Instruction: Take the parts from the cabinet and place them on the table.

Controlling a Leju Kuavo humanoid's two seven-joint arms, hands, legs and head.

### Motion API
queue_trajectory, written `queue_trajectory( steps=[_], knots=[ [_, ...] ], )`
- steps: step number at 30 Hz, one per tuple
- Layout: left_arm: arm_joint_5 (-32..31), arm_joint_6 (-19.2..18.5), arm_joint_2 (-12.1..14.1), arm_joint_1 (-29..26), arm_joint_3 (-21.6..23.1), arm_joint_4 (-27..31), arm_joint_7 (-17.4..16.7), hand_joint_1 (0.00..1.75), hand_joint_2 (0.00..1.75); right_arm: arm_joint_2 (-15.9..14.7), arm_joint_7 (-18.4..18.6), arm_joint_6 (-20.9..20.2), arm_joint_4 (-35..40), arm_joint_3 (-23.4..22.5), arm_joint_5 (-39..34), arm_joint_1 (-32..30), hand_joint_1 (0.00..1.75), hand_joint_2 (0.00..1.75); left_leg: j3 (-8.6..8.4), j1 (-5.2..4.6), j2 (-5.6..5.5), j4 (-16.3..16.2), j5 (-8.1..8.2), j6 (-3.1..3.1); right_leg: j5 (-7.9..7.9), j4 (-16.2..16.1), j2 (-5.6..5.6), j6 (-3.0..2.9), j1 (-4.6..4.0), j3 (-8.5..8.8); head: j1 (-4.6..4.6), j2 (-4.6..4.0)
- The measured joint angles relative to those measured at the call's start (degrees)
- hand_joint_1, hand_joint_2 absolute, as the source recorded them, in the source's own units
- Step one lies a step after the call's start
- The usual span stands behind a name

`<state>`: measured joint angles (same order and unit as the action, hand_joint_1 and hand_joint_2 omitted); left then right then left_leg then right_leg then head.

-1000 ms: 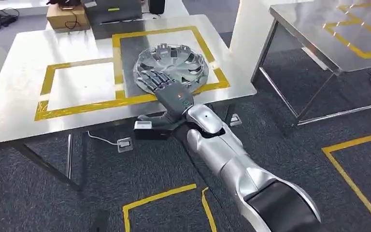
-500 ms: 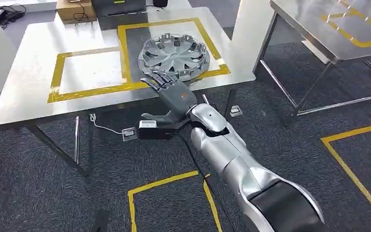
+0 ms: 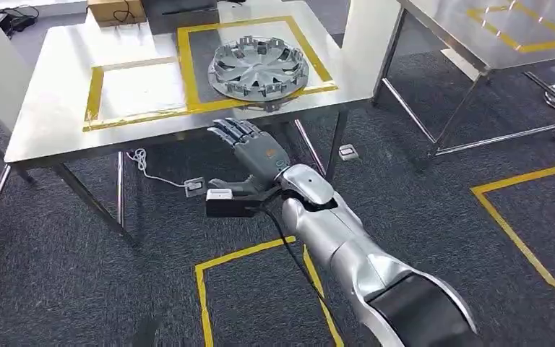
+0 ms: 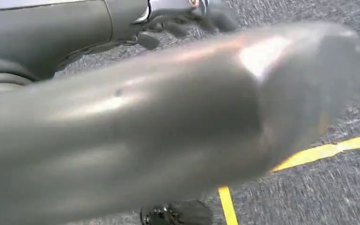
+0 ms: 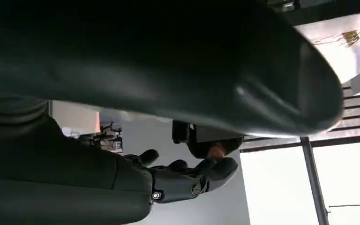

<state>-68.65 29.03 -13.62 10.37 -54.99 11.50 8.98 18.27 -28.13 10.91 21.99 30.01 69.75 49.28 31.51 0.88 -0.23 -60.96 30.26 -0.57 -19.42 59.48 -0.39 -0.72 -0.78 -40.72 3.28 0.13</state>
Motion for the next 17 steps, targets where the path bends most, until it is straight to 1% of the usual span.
queue_trajectory(
  steps=[1,2,3,4,5,6,7,8,9,10,11,12,13,14,15,16,17],
  knots=[
    [0.00,0.00,0.02,-0.15,0.00,-0.02,0.00,0.00,0.00,-0.18,-0.15,-0.26,-0.13,-0.04,-0.09,-0.20,0.00,0.00,0.63,0.26,0.37,0.11,-0.68,0.51,-0.73,0.33,0.12,0.36,0.23,-0.29,-0.02,0.00],
    [0.00,0.04,0.11,-0.21,-0.02,-0.02,-0.29,0.00,0.00,-0.31,-0.15,-0.79,-0.24,-0.13,-0.22,-0.36,0.00,0.00,1.35,0.31,0.29,0.11,-1.52,0.93,-4.39,2.19,0.30,0.93,0.31,-1.10,0.18,0.00],
    [-0.07,0.07,0.11,-0.27,-0.02,-0.04,-0.72,0.00,0.00,-0.31,-0.15,-1.21,-0.33,-0.31,-0.44,-0.36,0.00,0.00,2.27,0.31,0.30,0.11,-2.29,1.07,-8.23,5.50,0.32,1.32,0.49,-2.01,0.22,0.00],
    [-0.22,0.07,0.15,-0.33,0.00,-0.04,-1.38,0.00,0.00,-0.31,-0.18,-1.79,-0.33,-0.42,-0.59,-0.34,0.00,0.00,3.29,0.31,0.26,0.12,-2.74,1.12,-11.53,9.88,0.32,1.58,0.62,-3.09,0.24,0.00],
    [-0.42,0.07,0.24,-0.42,0.00,-0.04,-1.95,0.00,0.00,-0.31,-0.15,-2.30,-0.37,-0.46,-0.66,-0.41,0.00,0.00,4.27,0.30,0.29,0.11,-3.49,1.16,-13.35,14.22,0.31,1.74,0.70,-3.89,0.20,0.00],
    [-0.61,0.13,0.31,-0.47,0.00,-0.02,-2.38,0.00,0.00,-0.31,-0.15,-2.74,-0.46,-0.50,-0.72,-0.54,0.00,0.00,5.13,0.30,0.39,0.09,-4.14,1.14,-13.29,17.36,0.31,1.74,0.74,-4.18,0.24,0.00],
    [-0.72,0.26,0.39,-0.50,-0.02,-0.02,-2.63,0.00,0.00,-0.33,-0.11,-3.04,-0.64,-0.61,-0.76,-0.68,0.00,0.00,6.04,0.30,0.46,0.06,-4.82,1.09,-11.47,18.84,0.32,1.67,0.75,-3.76,0.24,0.00],
    [-0.76,0.35,0.44,-0.50,0.00,-0.02,-2.73,0.00,1.75,-0.33,-0.09,-3.21,-0.72,-0.74,-0.79,-0.81,0.00,0.00,6.93,0.30,0.49,0.04,-5.49,0.99,-8.75,18.18,0.32,1.50,0.75,-2.44,0.22,0.00],
    [-0.79,0.42,0.48,-0.50,0.00,-0.02,-2.76,0.00,1.75,-0.33,-0.09,-3.46,-0.79,-0.77,-0.81,-0.83,0.00,0.00,7.63,0.28,0.50,0.02,-6.11,0.84,-6.72,15.91,0.32,1.22,0.71,-0.24,0.24,0.00],
    [-0.81,0.48,0.50,-0.48,0.00,-0.02,-2.78,0.00,1.75,-0.33,-0.09,-3.52,-0.81,-0.77,-0.83,-0.77,0.00,0.00,8.18,0.26,0.47,0.02,-6.72,0.63,-6.43,11.22,0.33,0.79,0.61,3.65,0.22,0.00],
    [-0.87,0.50,0.48,-0.44,0.00,-0.02,-2.82,0.00,1.75,-0.31,-0.07,-3.56,-0.81,-0.83,-0.98,-0.53,0.00,0.00,8.32,0.38,0.49,0.00,-7.17,0.43,-9.12,5.68,0.36,0.15,0.42,7.55,0.20,0.00],
    [-0.92,0.52,0.50,-0.41,0.00,-0.02,-2.87,0.00,1.75,-0.18,0.04,-3.76,-0.81,-0.87,-1.14,-0.29,0.00,0.00,8.40,0.21,0.40,0.00,-7.49,-0.03,-11.77,0.80,0.37,-0.31,0.00,10.80,0.20,0.00],
    [-1.07,0.59,0.52,-0.36,0.00,-0.02,-3.08,0.00,1.75,-0.13,0.37,-4.40,-0.83,-0.96,-1.40,-0.01,0.00,0.00,8.28,0.35,0.51,0.24,-7.92,-0.52,-12.31,0.17,0.32,-0.24,-0.13,10.86,0.15,0.00],
    [-1.07,0.66,0.55,-0.28,0.02,-0.02,-3.48,0.00,1.75,-0.11,0.79,-5.62,-0.88,-1.05,-1.60,0.26,0.00,0.00,8.22,0.59,0.56,0.56,-8.44,-0.95,-12.02,0.00,0.36,-0.54,-0.35,10.72,0.28,0.00],
    [-1.14,0.70,0.55,-0.27,0.02,-0.04,-4.02,0.00,1.75,-0.11,1.39,-6.99,-0.96,-1.20,-1.83,0.28,0.00,0.00,8.06,0.63,0.58,1.04,-8.97,-1.44,-11.51,-0.30,0.36,-0.94,-0.45,10.63,0.26,0.00],
    [-1.14,0.79,0.57,-0.32,0.02,-0.04,-4.35,0.00,1.75,-0.11,1.75,-7.98,-1.12,-1.27,-1.97,0.24,0.00,0.00,8.38,0.73,0.54,0.89,-9.00,-1.71,-10.40,-1.13,0.27,-1.36,0.20,10.76,0.26,0.00],
    [-1.14,0.79,0.85,-0.40,0.02,-0.02,-4.74,0.00,1.75,-0.09,1.96,-8.93,-1.29,-1.27,-2.08,0.28,0.00,1.75,8.93,0.63,0.42,-0.01,-7.40,-1.78,-9.92,-1.30,0.26,-1.75,0.16,10.45,0.24,0.00]
  ],
)
